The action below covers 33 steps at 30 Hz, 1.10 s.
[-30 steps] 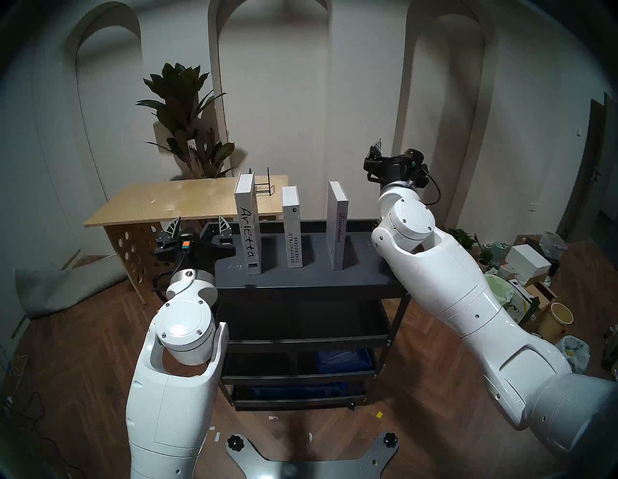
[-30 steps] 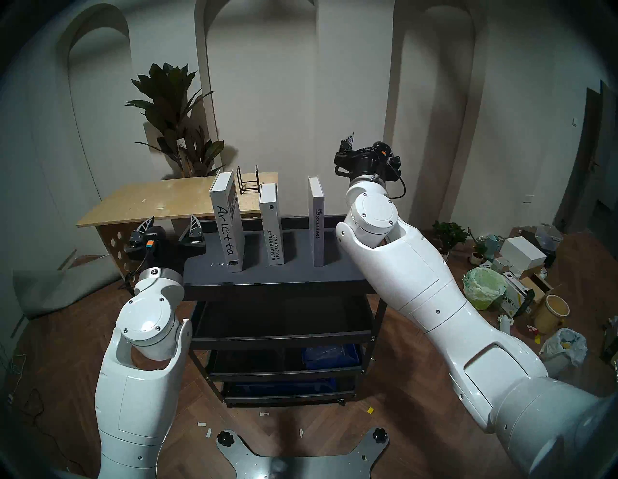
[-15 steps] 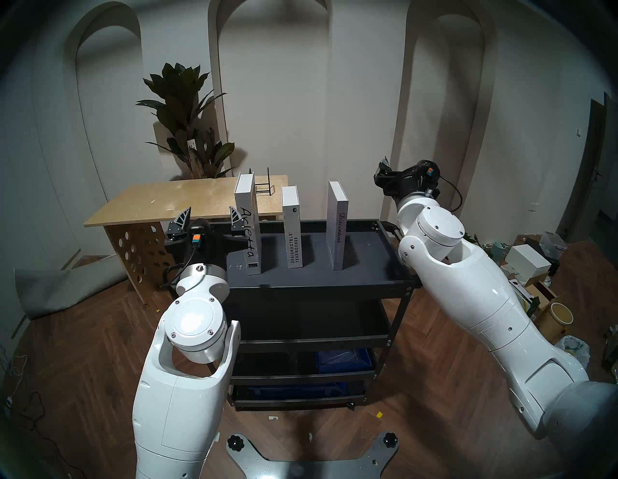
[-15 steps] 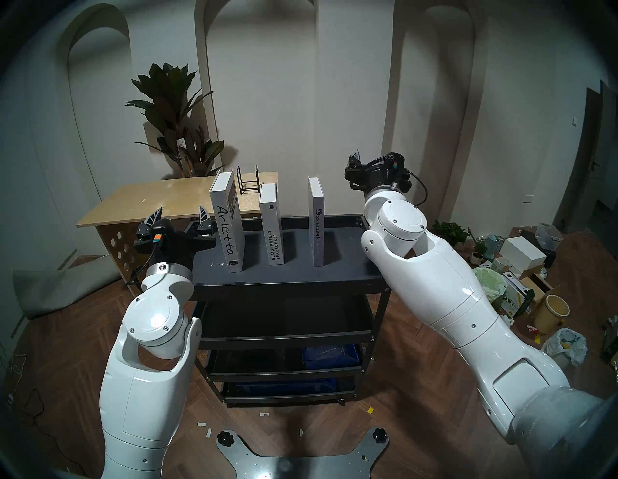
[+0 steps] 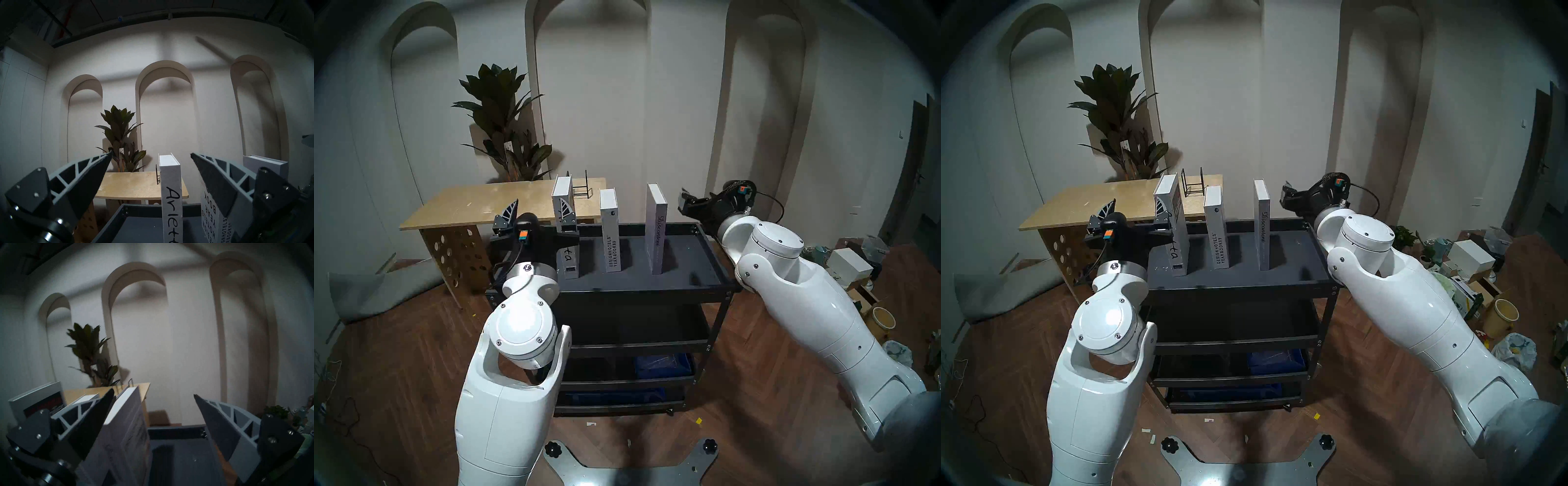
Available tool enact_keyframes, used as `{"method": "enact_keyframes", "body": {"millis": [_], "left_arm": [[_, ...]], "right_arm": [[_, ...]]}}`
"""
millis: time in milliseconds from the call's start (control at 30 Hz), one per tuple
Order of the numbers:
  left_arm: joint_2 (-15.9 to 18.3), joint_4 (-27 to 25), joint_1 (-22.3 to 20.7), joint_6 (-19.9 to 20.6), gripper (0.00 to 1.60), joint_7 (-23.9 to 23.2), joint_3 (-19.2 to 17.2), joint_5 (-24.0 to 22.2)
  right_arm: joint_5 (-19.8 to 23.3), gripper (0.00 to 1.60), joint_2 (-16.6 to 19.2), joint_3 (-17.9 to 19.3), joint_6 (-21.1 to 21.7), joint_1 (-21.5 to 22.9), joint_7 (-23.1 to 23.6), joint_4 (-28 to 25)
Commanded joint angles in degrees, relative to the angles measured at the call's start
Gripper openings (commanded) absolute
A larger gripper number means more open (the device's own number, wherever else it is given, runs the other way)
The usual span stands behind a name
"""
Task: Sort the books onto the shelf by size, largest to the left
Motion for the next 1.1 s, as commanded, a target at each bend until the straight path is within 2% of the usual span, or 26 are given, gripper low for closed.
{"method": "enact_keyframes", "body": {"millis": [0,67,133,233,300,333,367,467,500,567,600,700,767,867,900,933,1067], "left_arm": [[-0.04,-2.08,0.0,1.1,1.6,1.45,-1.27,1.07],[-0.08,-2.32,0.21,1.84,1.6,2.09,-2.02,1.33],[-0.08,-2.46,0.34,2.28,1.6,2.37,-2.5,1.41],[-0.1,-3.06,0.72,3.86,1.6,3.03,-3.93,1.5],[-0.05,-3.43,1.0,5.6,1.6,3.29,-5.64,1.17],[-0.05,-3.43,1.0,5.6,1.6,3.29,-5.64,1.17],[0.02,-3.5,1.03,6.02,1.6,3.18,-6.14,0.95],[0.1,-3.36,0.97,7.03,1.6,2.94,-7.78,0.21],[0.13,-3.29,0.93,7.15,1.6,2.88,-8.2,0.04],[0.18,-3.18,0.87,7.46,1.6,2.81,-9.17,-0.3],[0.25,-3.01,0.82,7.58,1.6,2.81,-9.66,-0.47],[0.62,-2.25,0.54,7.97,1.6,2.75,-11.14,-1.25],[0.71,-2.1,0.48,8.03,1.6,2.7,-11.42,-1.43],[0.92,-1.77,0.34,8.39,1.6,2.71,-12.41,-1.93],[1.11,-1.55,0.26,8.6,1.6,2.6,-13.23,-2.37],[1.19,-1.43,0.24,8.68,1.6,2.64,-13.65,-2.48],[1.46,-0.82,0.09,8.88,1.6,2.52,-15.08,-3.17]], "right_arm": [[5.36,1.6,1.79,-1.56,5.97,1.44,7.14,-6.9],[7.83,1.6,2.59,-1.68,8.83,1.92,9.89,-9.29],[8.11,1.6,2.43,-2.05,9.73,2.89,10.06,-9.04],[10.32,1.6,4.07,-1.99,13.6,4.2,11.43,-11.91],[9.99,1.6,3.11,-3.09,17.01,6.86,9.44,-11.68],[9.99,1.6,3.11,-3.09,17.01,6.86,9.44,-11.68],[10.48,1.6,2.22,-3.45,17.97,7.56,8.9,-11.16],[8.05,1.6,-1.65,-5.41,20.33,9.67,4.5,-9.13],[6.35,1.6,-2.64,-6.01,20.1,9.73,3.64,-8.69],[6.94,1.6,-3.72,-8.09,19.66,11.08,1.8,-7.35],[4.75,1.6,-4.27,-9.38,17.92,11.22,0.45,-7.04],[2.05,1.6,-6.87,-13.74,14.48,12.54,-2.08,-4.62],[1.71,1.6,-6.85,-15.01,13.53,13.01,-2.24,-4.21],[-0.4,1.6,-8.96,-18.17,11.05,13.66,-3.98,-2.23],[-2.78,1.6,-12.35,-19.5,9.81,13.65,-6.05,0.15],[-2.58,1.6,-10.68,-21.1,8.46,14.52,-6.28,0.03],[-5.36,1.6,-13.69,-23.35,5.0,15.46,-9.65,3.44]]}}
